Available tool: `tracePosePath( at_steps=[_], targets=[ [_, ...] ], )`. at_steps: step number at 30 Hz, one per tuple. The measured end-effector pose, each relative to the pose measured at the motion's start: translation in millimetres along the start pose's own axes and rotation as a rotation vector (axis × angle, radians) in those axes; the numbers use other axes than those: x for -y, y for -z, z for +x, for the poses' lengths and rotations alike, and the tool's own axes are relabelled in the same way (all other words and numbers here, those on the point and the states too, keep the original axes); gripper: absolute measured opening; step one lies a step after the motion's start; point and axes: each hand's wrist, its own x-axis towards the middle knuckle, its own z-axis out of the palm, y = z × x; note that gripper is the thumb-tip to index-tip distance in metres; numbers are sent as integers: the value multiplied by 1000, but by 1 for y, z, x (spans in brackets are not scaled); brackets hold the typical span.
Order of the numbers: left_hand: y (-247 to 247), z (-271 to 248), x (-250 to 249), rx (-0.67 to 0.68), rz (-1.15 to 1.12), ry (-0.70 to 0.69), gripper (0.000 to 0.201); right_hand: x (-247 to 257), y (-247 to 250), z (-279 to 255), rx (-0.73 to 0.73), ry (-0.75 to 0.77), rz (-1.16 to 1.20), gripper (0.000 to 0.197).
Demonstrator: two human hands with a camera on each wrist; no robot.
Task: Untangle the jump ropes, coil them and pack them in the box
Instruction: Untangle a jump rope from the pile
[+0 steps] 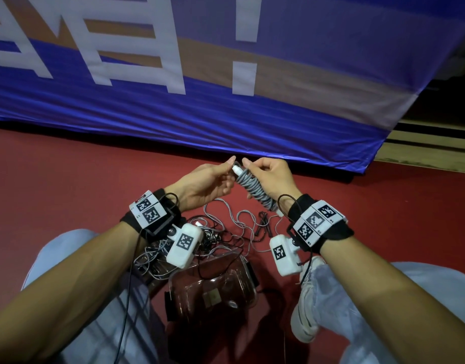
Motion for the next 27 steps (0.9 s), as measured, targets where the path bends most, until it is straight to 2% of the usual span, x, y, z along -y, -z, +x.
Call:
tracePosePath(
  at_steps=[4, 9, 13, 16, 17, 19, 20, 22, 23, 27],
  targets=[
    [-5, -2, -1, 39, -21, -1, 22, -7, -4, 2, 13, -3, -99, 54],
    [-5, 1, -2, 10, -71, -10, 24, -5, -14, -5, 83, 22, -120, 55],
    [3, 6, -7, -80, -31, 21, 22, 1, -21, -16, 196, 50, -160, 52],
    [13, 9, -13, -125, 78, 32, 27, 1, -24, -20, 209, 106, -215, 42],
    [16, 10, -14, -132, 125, 24, 27, 1, -24, -20, 201, 128, -256, 40],
    [20, 9, -16, -132, 236, -2, 14, -1, -23, -18, 176, 197, -389, 35],
    [23, 9, -16, -139, 320, -24, 17, -3, -21, -16, 166, 259, -505, 34],
    [27, 11, -10, -160, 494, -58, 39, -8, -17, -13, 163, 386, -777, 34],
    [27, 10, -8, -158, 529, -68, 44, -12, -15, -11, 158, 424, -893, 36],
    [27, 9, -7, -98, 508, -26, 53, -12, -10, -10, 166, 520, -1048, 43]
  ],
)
